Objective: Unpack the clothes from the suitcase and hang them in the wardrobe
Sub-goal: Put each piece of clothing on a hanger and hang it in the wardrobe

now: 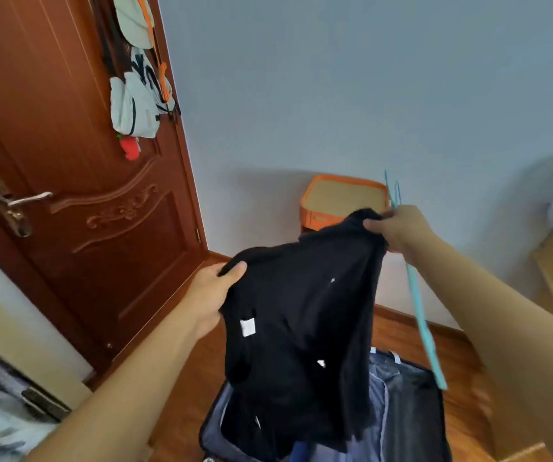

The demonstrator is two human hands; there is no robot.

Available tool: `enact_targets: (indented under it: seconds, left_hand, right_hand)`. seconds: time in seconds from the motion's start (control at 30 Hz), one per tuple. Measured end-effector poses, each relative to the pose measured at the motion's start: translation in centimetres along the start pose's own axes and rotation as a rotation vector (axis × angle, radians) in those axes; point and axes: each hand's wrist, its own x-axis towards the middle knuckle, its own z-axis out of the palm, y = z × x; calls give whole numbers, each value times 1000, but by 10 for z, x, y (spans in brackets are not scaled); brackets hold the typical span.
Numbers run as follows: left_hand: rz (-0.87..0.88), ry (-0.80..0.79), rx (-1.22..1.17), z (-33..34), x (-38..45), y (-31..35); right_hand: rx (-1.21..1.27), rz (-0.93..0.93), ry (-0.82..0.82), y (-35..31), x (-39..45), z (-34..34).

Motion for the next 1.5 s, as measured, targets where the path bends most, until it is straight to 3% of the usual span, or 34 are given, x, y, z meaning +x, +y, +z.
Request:
enact_targets:
  seconds: [0.07, 0.2, 0.23, 0.37, 0.43, 0.5, 0.53, 0.6, 0.67, 0.73, 0.87, 0.97, 1.1, 1.2, 1.27, 1.37, 1.5]
  left_hand:
    - [68, -167, 174, 23, 1, 26]
    - [214, -481, 556, 82, 8, 64]
    - [227, -515, 600, 91, 8, 71]
    - [139, -482, 452, 89, 5, 68]
    - [27, -547, 336, 74, -1, 58]
    - [-19, -623, 419, 54, -5, 42]
    - [19, -589, 566, 43, -8, 31]
    - [136, -370, 827, 20, -12, 8]
    - [255, -109, 870, -5, -12, -9]
    - [376, 23, 828, -28, -11, -17]
    - [670, 73, 935, -38, -9, 1]
    - [789, 125, 1032, -35, -5, 22]
    - [911, 42, 1361, -23, -12, 37]
    - [847, 182, 1475, -4, -16, 37]
    - [712, 192, 1396, 16, -11, 36]
    - [419, 63, 1193, 46, 9, 42]
    - [300, -141, 1363, 68, 31, 56]
  right_hand:
    - [-51, -96, -97, 4, -13, -2]
    - [34, -294, -595, -11, -58, 27]
    - [46, -329, -652, -9, -61, 31]
    - [81, -256, -568, 7, -58, 24]
    - [-49, -269, -515, 11, -60, 27]
    - [-61, -247, -405, 12, -58, 31]
    - [-8, -218, -340, 11, -56, 31]
    - [135, -154, -248, 8, -49, 25]
    - [218, -100, -189, 6, -42, 15]
    - [234, -60, -173, 6, -35, 5]
    - [162, 15, -212, 12, -32, -2]
    - [160, 62, -186, 21, -32, -4]
    - [185, 140, -117, 39, -31, -15]
    - [207, 148, -136, 51, -36, -28]
    - [221, 129, -243, 58, -44, -32]
    - [58, 62, -337, 66, -51, -31]
    - [-191, -40, -150, 65, -57, -50]
